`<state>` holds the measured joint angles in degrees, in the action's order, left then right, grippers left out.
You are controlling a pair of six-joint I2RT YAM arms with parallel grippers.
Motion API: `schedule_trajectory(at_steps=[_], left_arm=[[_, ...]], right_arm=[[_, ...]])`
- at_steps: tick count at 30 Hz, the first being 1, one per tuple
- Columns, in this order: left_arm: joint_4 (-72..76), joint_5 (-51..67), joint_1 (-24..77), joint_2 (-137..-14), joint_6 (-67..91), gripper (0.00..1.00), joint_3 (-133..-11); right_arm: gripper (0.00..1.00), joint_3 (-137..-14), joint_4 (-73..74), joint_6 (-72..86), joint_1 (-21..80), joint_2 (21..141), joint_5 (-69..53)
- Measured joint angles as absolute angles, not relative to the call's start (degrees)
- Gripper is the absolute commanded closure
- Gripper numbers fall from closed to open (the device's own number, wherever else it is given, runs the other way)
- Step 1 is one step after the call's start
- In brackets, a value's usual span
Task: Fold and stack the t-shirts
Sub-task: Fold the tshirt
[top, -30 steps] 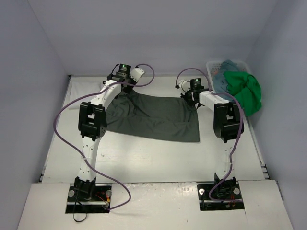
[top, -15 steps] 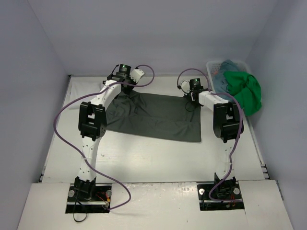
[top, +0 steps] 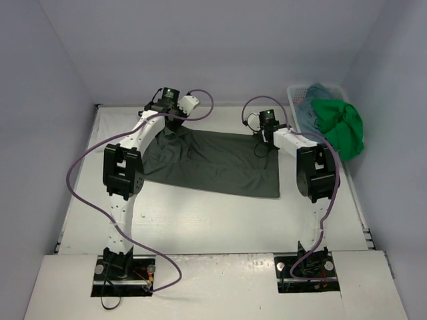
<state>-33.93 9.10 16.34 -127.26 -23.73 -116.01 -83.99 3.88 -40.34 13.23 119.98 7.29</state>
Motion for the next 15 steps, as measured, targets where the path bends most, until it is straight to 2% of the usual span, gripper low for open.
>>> schedule_trajectory(at_steps=[4, 8, 15], left_arm=[[-34.57, 8.93, 16.34, -126.08, -24.27, 0.97, -115.52], [-34.98, 8.93, 16.34, -125.89, -24.95, 0.89, -115.48], [-37.39, 9.04, 16.45, -125.69, -25.19, 0.88, -115.09]], right_arm=[[1.0, -83.99, 3.88, -40.66, 13.32, 119.46, 8.58], [1.0, -83.99, 3.92, -40.8, 13.32, 119.44, 9.69], [1.0, -81.62, 4.36, -41.5, 13.58, 116.09, 10.31]])
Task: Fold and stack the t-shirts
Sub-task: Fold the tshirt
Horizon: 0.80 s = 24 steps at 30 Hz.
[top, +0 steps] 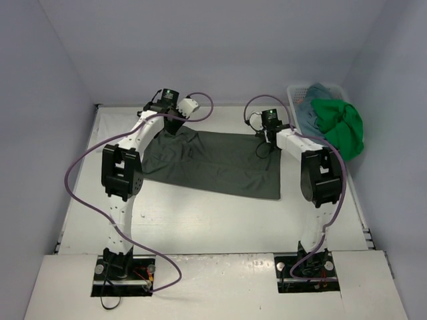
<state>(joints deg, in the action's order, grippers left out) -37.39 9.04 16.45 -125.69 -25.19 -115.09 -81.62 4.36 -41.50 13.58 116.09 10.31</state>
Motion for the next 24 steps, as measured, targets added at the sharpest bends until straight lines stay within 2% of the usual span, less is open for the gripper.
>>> schedule_trajectory(at_steps=[6, 15, 24], left_arm=[[-37.91, 9.13, 16.51, -123.31, -25.69, 0.88, -110.96], [-30.44, 6.72, 16.53, -123.7, -27.05, 0.87, -104.25], [-23.29, 2.7, 16.49, -128.86, -28.77, 0.84, -105.97]], right_arm=[[1.0, -80.18, 4.97, -42.09, 13.89, 110.87, 10.31], [1.0, -79.37, 5.52, -42.0, 14.76, 110.39, 10.2], [1.0, -79.02, 5.69, -41.85, 15.42, 110.39, 10.0]])
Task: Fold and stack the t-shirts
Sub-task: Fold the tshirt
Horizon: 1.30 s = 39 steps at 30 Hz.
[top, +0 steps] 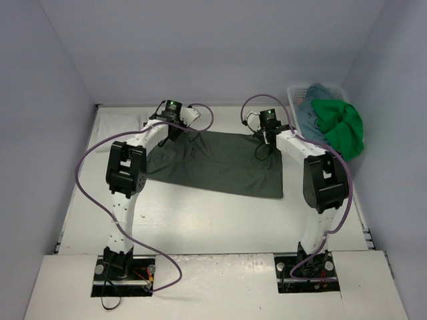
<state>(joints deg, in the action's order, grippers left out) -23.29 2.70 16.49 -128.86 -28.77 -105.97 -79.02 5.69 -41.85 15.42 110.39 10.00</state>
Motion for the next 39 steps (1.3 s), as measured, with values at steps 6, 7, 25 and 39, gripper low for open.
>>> schedule_trajectory(at_steps=[6, 7, 25, 39], left_arm=[[-21.96, 1.56, 16.38, -132.57, -29.26, 0.8, -110.15], [-21.89, 1.39, 16.36, -132.97, -29.36, 0.79, -110.52], [-22.35, -0.25, 14.31, -134.96, -30.28, 0.67, -112.81], [-25.8, 2.35, 14.17, -137.84, -29.74, 0.62, -116.99]], right_arm=[[1.0, -77.71, 5.82, -41.78, 15.44, 110.39, 9.63], [1.0, -77.6, 5.82, -41.71, 15.42, 110.39, 9.63], [1.0, -76.82, 5.8, -40.71, 15.44, 110.41, 9.15], [1.0, -76.82, 5.78, -40.51, 15.44, 110.5, 9.02]])
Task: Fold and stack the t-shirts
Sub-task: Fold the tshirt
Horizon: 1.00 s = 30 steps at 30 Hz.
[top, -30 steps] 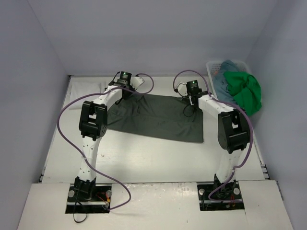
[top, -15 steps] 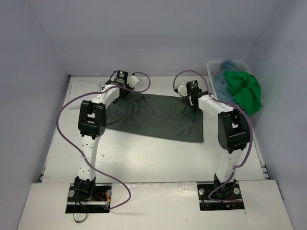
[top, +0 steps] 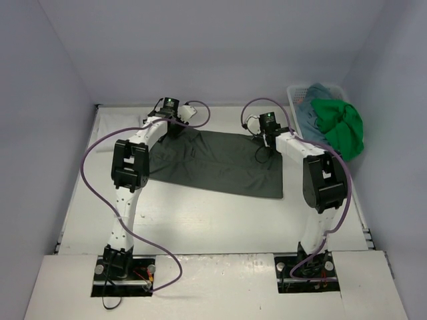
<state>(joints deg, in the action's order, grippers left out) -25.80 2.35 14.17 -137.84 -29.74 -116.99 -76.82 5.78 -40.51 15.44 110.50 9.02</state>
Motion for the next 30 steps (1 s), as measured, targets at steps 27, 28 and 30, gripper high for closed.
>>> schedule_trajectory(at_steps=[27, 28, 30], left_arm=[[-26.65, 3.97, 14.0, -138.17, -29.19, 0.93, -117.1], [-26.65, 3.92, 13.96, -138.02, -29.19, 0.93, -116.9], [-27.0, 3.7, 13.91, -137.6, -29.19, 0.93, -116.49]], right_arm=[[1.0, -76.62, 5.52, -39.44, 16.36, 111.55, 8.64], [1.0, -76.62, 5.52, -39.33, 16.58, 111.55, 8.62], [1.0, -76.62, 5.5, -39.05, 16.6, 111.55, 8.58]])
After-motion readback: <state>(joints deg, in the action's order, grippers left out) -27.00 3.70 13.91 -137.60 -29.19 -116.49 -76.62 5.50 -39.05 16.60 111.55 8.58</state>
